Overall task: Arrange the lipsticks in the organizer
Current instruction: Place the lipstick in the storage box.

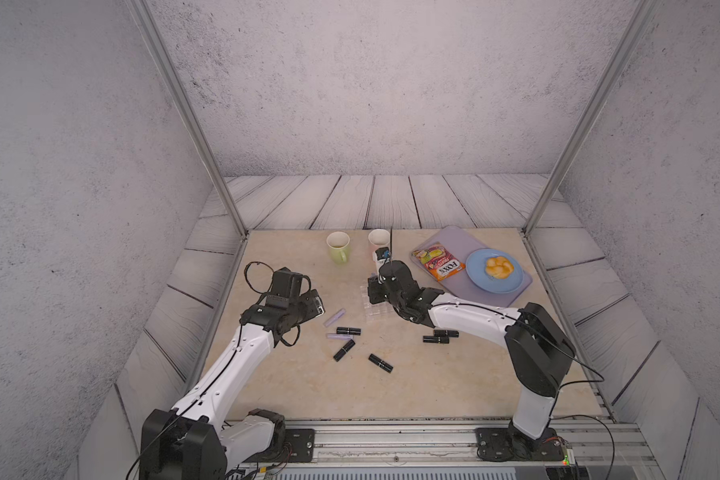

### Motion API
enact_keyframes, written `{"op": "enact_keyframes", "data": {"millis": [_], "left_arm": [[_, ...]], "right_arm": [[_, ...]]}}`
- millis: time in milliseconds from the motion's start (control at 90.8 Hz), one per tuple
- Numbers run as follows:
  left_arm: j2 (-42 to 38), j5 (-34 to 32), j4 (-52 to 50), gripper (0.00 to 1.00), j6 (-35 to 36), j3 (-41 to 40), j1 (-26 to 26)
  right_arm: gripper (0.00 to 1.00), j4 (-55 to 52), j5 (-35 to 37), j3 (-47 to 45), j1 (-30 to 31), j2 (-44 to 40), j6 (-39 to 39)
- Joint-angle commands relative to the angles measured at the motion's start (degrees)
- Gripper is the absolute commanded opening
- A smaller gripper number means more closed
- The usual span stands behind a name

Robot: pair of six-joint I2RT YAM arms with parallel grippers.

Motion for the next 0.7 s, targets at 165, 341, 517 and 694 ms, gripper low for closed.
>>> {"op": "enact_keyframes", "data": {"millis": [165,341,517,694], "left_arm": [[0.91,0.27,-0.18,0.74,-0.59,-0.49,0.69],[1.34,0.06,-0.09,0.74,-0.58,-0.62,0.98],[1.70,0.38,-0.04,0.74,-0.28,-0.43,1.34],[1.70,0.31,0.03,0.74,-0.16,-0.43,1.51]], "right_arm": [[0.00,3.53,1.99,5.63,0.07,5.37,-2.25],[0.00,5.24,2.85,6.09,0.02,7.35,-2.40],[0.00,6.16,3.70,5.85,0.07,8.90,-1.79],[0.00,7.10,4.73,4.83,0.06,9.33,-0.99]]}}
